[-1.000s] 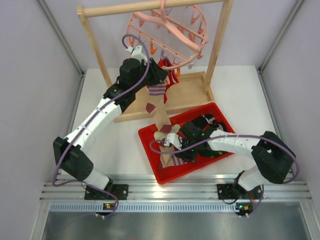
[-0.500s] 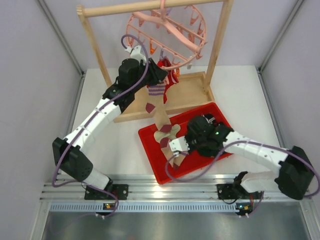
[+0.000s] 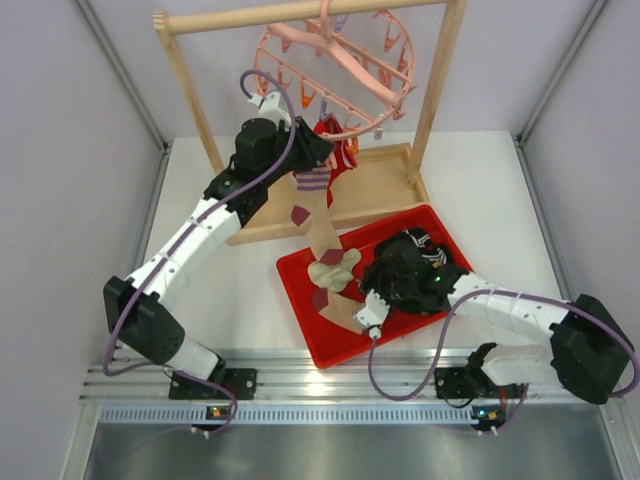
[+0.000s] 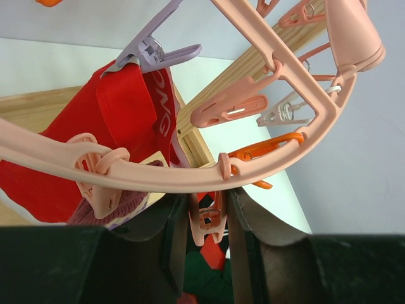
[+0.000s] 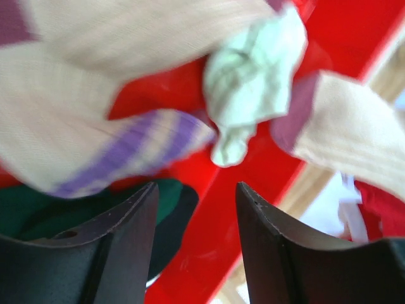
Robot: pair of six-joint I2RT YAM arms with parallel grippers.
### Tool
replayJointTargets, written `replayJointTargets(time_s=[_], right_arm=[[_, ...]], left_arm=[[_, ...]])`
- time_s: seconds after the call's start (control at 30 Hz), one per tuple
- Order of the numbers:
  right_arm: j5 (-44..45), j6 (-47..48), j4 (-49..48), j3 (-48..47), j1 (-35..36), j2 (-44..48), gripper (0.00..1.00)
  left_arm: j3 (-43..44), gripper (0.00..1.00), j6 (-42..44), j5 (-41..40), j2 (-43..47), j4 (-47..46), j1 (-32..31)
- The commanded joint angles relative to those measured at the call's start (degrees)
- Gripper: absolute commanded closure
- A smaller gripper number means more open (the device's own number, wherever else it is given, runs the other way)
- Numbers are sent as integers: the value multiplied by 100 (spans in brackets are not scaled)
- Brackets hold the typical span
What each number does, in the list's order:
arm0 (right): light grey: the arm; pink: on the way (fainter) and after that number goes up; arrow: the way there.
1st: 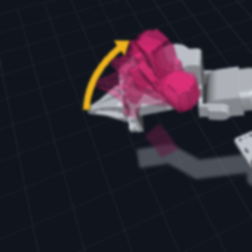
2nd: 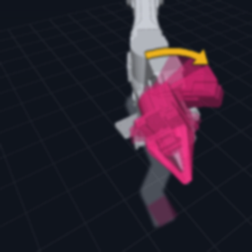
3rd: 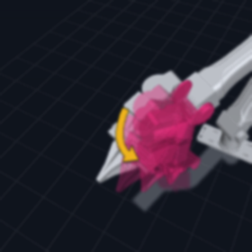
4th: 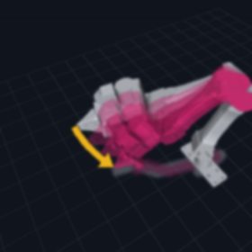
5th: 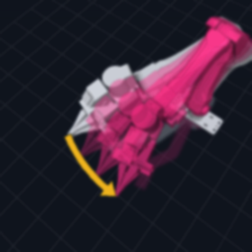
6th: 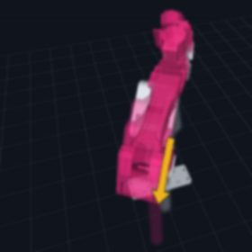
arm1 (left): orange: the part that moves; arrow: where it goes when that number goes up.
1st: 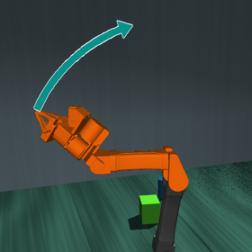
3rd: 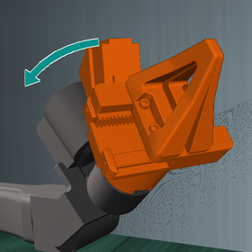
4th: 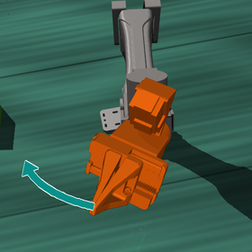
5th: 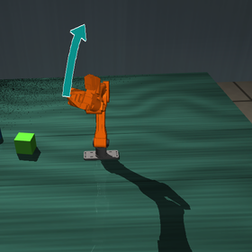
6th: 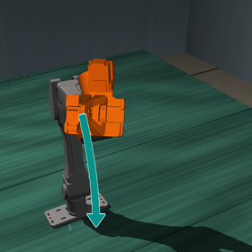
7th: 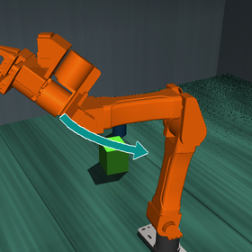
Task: Clip the socks to the hanger
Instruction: Pick up the sock from the bin.
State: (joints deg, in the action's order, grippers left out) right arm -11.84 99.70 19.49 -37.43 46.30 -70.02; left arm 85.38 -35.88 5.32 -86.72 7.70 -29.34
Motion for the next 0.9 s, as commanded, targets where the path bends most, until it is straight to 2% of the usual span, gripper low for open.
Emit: replayJointTargets(time_s=[0.0,0.07,0.1,0.17,0.2,0.27,0.3,0.37,0.4,0.47,0.5,0.6,0.87], right_arm=[[391,-586,-1104,-211,-104,67,48],[506,-1204,-1043,-510,-244,120,48],[533,-1816,-1000,-598,-453,207,48],[542,-2400,-711,-897,-796,278,44],[620,-3073,-614,-1106,-877,304,44],[586,-3918,88,-1476,-1061,226,48],[490,-4872,404,-1921,-1106,156,49],[349,-5773,1132,-2311,-1141,-124,51],[70,-6674,1406,-2713,-1150,-239,52],[-283,-7426,1873,-3041,-1133,-625,58],[-528,-8117,2084,-3181,-1124,-749,59],[-688,-8914,2095,-3061,-1071,-1022,62],[-653,-9381,2182,-2884,-781,-1707,57]], left_arm=[[-22,100,46,57,190,-120,34],[-22,100,20,83,190,-146,43],[-39,100,2,92,182,-146,51],[-48,100,-33,118,173,-181,43],[-57,100,-51,144,155,-190,43],[-57,100,-51,153,138,-208,43],[-57,100,-51,145,146,-217,43],[-57,100,-60,145,138,-217,43],[-57,100,-86,136,138,-217,43],[-57,100,-77,144,137,-217,43],[-57,100,-86,118,138,-208,43],[-48,100,-104,109,137,-173,51],[-118,100,-112,66,234,-111,122]])
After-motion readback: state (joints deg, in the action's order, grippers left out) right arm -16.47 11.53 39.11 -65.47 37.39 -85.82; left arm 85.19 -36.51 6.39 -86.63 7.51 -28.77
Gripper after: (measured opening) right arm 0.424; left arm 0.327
